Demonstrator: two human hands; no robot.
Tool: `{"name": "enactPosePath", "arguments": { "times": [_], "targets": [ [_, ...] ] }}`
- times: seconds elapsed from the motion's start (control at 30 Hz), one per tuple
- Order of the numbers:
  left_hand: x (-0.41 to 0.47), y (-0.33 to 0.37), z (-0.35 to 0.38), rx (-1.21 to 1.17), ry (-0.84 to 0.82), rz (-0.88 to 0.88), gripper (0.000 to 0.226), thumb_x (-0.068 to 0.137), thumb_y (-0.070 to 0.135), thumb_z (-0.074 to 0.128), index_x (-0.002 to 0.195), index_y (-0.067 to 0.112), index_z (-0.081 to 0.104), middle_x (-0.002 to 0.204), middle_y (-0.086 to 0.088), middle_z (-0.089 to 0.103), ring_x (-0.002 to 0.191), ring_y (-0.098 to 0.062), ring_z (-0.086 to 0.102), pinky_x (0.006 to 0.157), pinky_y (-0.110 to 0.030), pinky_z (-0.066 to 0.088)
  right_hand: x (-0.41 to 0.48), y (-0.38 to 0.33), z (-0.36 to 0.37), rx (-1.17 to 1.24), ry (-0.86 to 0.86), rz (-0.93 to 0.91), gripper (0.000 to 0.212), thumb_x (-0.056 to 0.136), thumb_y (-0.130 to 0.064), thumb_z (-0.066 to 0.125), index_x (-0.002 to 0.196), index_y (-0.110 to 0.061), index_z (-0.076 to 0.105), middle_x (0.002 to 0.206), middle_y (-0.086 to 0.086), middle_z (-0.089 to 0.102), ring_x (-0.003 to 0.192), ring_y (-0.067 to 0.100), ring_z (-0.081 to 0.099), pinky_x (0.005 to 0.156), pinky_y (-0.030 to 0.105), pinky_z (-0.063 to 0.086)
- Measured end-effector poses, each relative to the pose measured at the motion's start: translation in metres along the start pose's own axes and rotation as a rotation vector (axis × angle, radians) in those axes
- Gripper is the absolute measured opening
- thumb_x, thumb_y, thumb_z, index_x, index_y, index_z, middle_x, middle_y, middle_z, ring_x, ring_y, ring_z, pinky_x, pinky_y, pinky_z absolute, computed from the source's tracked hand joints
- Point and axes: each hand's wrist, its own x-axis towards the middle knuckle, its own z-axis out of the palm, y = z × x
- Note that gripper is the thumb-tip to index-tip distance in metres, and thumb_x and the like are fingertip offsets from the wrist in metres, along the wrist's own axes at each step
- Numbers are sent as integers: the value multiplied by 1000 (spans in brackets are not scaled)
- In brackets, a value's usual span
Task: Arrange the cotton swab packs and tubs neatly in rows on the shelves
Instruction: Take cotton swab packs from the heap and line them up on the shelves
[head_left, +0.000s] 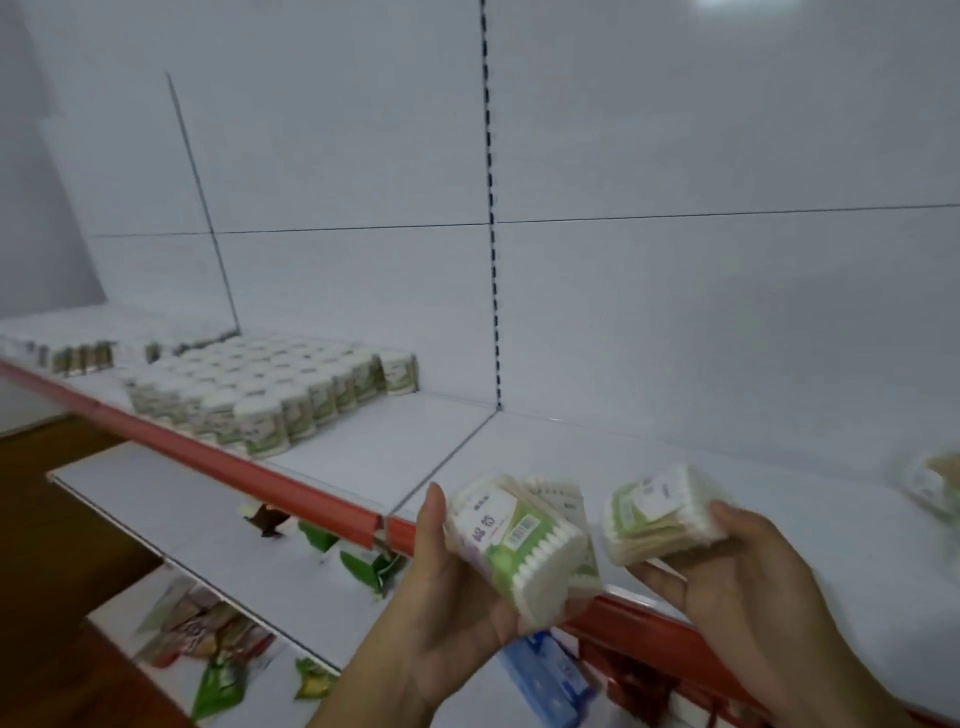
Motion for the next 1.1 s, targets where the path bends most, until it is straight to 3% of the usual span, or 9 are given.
{"name": "enactPosePath", "arguments": {
  "times": [0.1,0.2,0.3,0.53,0.63,0.7,0.8,0.87,1.1],
  "targets": [
    [-12,50,-46,51,-85,13,94,35,58,91,111,6,72,127,-22,61,114,-41,60,90,-57,51,40,45,57,102,24,16,57,26,-39,89,75,-15,76,99,15,71,84,29,71,70,45,58],
    [-22,95,-92,52,-106,37,93,37,60,90,111,8,72,127,-22,61,114,-40,61,91,-55,51,74,86,110,113,46,26,31,71,-41,64,83,-12,68,92,14,70,87,30,66,73,42,53],
    [-25,130,-123,50,-65,66,92,36,59,90,111,9,72,128,-21,61,115,-38,61,88,-52,54,104,116,145,52,108,41,39,97,-41,38,103,-12,63,96,14,71,93,30,64,70,41,49],
    [-4,185,-177,58,-112,78,82,42,59,89,109,12,74,120,-17,67,107,-33,66,95,-52,49,182,120,184,-60,178,43,60,93,-65,28,108,-18,62,92,7,67,82,22,61,69,37,46],
    [13,198,-191,117,-165,103,76,57,65,80,114,15,72,121,-14,67,111,-30,65,103,-51,42,215,110,182,-167,28,75,91,55,-89,49,105,-15,63,83,8,67,79,23,58,59,33,50],
    [25,202,-200,136,-125,105,77,64,67,74,120,14,68,127,-15,63,117,-30,61,106,-53,37,232,105,175,-235,-65,92,106,20,-80,78,102,-15,63,79,6,70,73,22,66,52,31,53],
    [44,205,-209,109,-121,189,80,93,67,34,147,7,37,150,-16,38,141,-30,32,117,-55,9,263,105,161,-272,-122,76,106,6,-49,95,99,-14,61,78,6,71,68,18,70,54,31,57],
    [57,210,-223,35,-151,137,82,97,64,20,151,3,22,155,-18,27,146,-30,20,116,-53,-3,286,111,157,-335,-142,79,102,10,-39,98,100,-9,61,82,7,70,72,18,71,58,31,57],
    [99,221,-227,-7,-219,263,76,102,52,26,150,-7,14,155,-25,23,145,-35,17,115,-51,-11,354,160,156,-617,-167,95,60,62,-23,83,118,-12,62,102,9,73,94,25,69,82,41,54]
  ]
}}
